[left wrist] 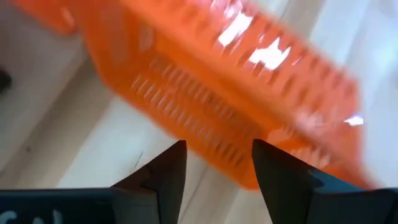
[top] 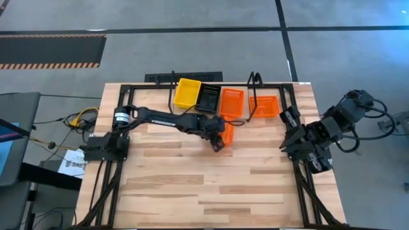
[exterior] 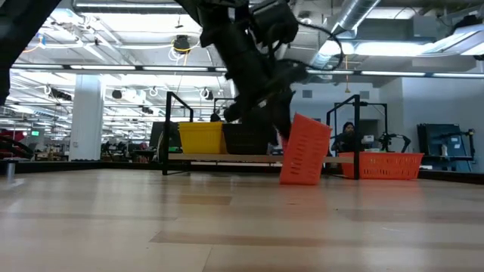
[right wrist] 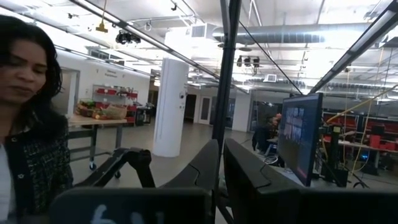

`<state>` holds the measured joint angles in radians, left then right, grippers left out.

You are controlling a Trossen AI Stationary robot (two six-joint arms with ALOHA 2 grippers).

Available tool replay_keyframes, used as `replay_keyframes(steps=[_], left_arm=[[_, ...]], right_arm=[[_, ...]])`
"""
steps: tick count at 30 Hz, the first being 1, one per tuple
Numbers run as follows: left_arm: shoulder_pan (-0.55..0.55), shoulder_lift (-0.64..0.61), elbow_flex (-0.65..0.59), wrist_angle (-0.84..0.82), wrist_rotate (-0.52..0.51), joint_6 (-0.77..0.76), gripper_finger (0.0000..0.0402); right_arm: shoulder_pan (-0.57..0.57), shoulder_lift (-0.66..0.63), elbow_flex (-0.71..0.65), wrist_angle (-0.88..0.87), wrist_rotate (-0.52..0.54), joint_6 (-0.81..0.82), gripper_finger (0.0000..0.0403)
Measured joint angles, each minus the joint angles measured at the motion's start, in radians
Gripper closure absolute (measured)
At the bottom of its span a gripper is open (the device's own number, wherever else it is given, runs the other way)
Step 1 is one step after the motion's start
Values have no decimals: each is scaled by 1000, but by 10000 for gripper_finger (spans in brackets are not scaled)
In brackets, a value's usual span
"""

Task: Stack baskets on shelf by color
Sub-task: Stack the bottom orange bin on top of the other orange bin on the shelf

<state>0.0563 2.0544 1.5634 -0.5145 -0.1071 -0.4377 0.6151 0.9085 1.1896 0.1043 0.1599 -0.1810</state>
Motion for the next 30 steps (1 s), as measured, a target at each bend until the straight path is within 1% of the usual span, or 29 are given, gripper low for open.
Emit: replay_keyframes(steps=[4,12,14,18,20,22,24,26,28,30], left_arm=[[0,-1,62,-7,52,16,227],[-3,-1,202,0,59,88,227],[-5,-1,221,-20,65,95,227],[-7,-1,259,-103,117,94,227],[-7,-1,273,-178,148,90,227],[-12,-1,281,-267,160,89,227],[-18,-1,284,-366,161,93,228],[-29,-1,286,-476,160,107,228],[-41,-1,287,-577,161,112,228],[-52,-1,287,-679,146,124,228]], right_arm=[[0,0,0,-7,0,13,354],[0,0,0,-25,0,23,354],[0,0,0,-25,0,24,354],[0,-1,0,-52,4,54,354],[0,-4,0,-106,59,116,356],[0,-7,0,-197,153,201,360],[0,-7,0,-308,265,316,368],[-1,-6,0,-429,346,451,376],[-1,-6,0,-540,398,587,383],[-1,-3,0,-638,424,717,388]])
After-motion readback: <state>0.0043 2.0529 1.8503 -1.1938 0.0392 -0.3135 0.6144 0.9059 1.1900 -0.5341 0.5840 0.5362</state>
